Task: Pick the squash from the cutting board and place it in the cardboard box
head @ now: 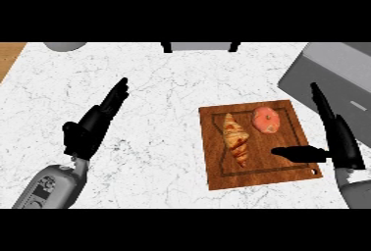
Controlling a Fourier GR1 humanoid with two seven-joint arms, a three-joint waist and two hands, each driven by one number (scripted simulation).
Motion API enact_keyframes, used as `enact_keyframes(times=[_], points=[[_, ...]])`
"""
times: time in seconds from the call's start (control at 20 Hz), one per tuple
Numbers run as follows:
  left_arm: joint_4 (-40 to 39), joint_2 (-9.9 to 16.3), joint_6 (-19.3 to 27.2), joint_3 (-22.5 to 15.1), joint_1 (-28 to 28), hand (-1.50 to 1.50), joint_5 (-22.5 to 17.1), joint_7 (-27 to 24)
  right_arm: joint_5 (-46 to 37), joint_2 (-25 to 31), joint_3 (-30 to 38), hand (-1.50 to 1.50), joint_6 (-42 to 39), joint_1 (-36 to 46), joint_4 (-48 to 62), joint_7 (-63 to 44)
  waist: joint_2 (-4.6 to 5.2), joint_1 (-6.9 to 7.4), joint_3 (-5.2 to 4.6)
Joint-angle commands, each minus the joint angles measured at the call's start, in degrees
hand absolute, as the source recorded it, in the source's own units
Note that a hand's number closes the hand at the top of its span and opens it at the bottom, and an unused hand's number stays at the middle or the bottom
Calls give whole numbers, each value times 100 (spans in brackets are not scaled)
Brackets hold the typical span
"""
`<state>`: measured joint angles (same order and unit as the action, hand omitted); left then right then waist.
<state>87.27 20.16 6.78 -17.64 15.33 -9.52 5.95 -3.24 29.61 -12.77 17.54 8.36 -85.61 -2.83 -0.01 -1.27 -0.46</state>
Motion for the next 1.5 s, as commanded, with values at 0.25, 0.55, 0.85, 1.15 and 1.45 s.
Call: enact_keyframes(times=[0.25, 0.55, 0.85, 1.15, 1.45], points=[[82, -39, -26, -234, -172, 0, 282, -111, -3146, 1261, -966, -150, 775, -551, -853, -965, -69, -25, 20], [-114, -96, -244, -91, -111, 0, 202, -234, -3288, 1705, -1169, -150, -1090, -583, -2868, -3060, -39, 8, 25], [-270, -334, -230, -230, -260, 0, 458, -510, -2250, 1462, -1085, -150, -2548, -102, -3568, -4355, 1, 116, 35], [-304, -211, -664, 140, -377, 0, 414, -708, -2369, 438, -1114, -150, -2793, 493, -2740, -4645, 8, 166, 43], [-204, -625, -461, 89, -456, 0, 868, -542, -2873, -45, -878, -150, -2720, 532, -1762, -3755, 6, 145, 46]])
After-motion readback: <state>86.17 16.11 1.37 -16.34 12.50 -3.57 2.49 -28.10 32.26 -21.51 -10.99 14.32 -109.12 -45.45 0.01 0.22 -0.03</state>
